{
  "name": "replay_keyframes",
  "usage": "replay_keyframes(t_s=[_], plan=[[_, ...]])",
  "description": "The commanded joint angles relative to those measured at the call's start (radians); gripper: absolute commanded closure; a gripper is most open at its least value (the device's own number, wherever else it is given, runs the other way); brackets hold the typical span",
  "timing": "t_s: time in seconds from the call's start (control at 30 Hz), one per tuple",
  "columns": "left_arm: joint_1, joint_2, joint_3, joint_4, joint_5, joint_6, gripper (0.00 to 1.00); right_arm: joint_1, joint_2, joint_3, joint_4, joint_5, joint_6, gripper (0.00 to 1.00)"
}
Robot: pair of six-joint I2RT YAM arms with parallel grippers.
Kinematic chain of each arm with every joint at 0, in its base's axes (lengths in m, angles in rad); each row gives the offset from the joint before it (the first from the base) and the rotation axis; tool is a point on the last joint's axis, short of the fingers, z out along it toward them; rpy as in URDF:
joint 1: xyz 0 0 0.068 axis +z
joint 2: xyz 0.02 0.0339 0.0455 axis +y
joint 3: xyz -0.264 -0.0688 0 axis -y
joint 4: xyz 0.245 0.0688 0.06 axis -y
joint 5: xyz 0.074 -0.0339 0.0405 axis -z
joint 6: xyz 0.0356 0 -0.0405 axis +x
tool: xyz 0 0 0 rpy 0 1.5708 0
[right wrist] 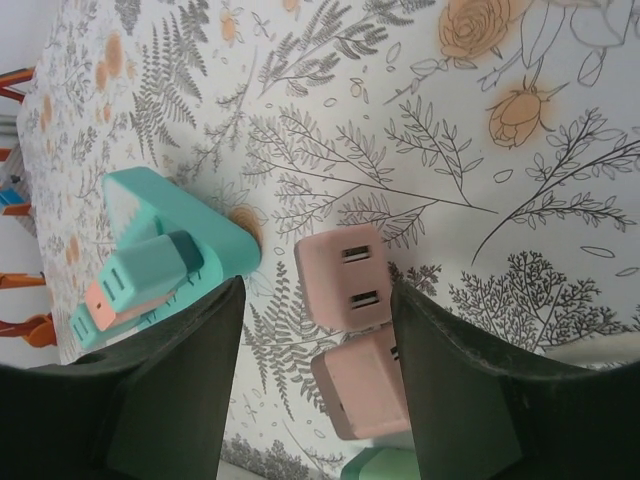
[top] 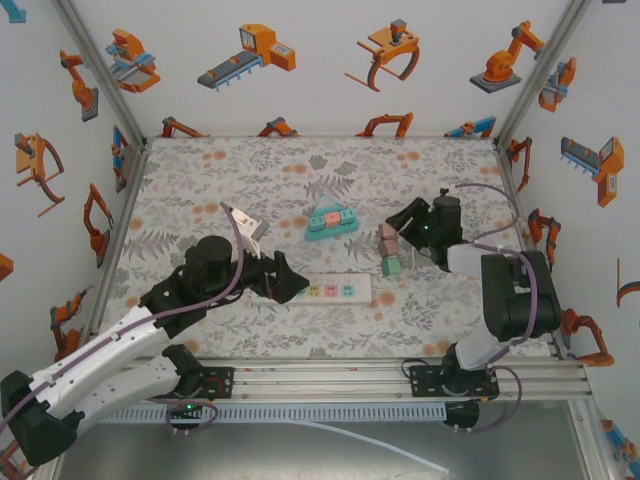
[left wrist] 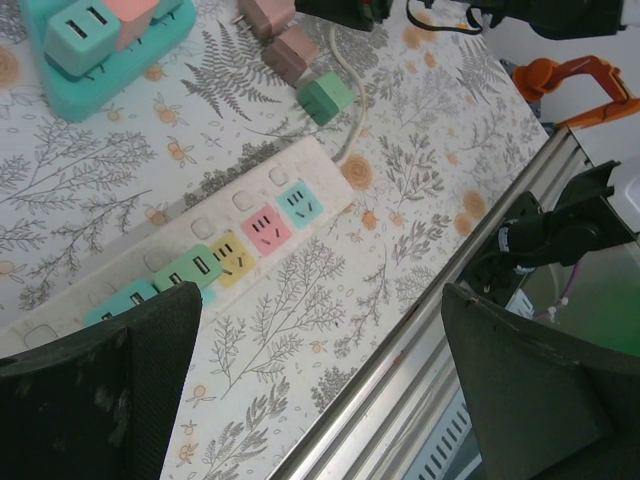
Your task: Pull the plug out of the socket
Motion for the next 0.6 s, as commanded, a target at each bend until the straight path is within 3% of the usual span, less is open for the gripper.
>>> replay_keyframes(t_s=[0.0, 0.23, 0.33, 0.57], plan=[[-0.005, -0.027, 0.001, -0.004, -0.063, 0.015, 0.03, -0.009, -0.092, -0.002, -0.079, 0.056, -0.086, 0.43], [-0.005, -0.057, -0.019, -0.013, -0.161, -0.002, 0.03, 0.022, -0.312, -0.004, -0.126, 0.069, -0.249, 0.43], [-0.005, -0.063, -0.028, -0.022, -0.235, -0.018, 0.03, 0.09, -0.41, -0.002, -0.13, 0.071, -0.38, 0.43], [0.004, -0.014, 0.014, -0.198, -0.514, -0.131, 0.03, 0.353, -0.547, -0.001, -0.086, 0.012, -0.747, 0.43]])
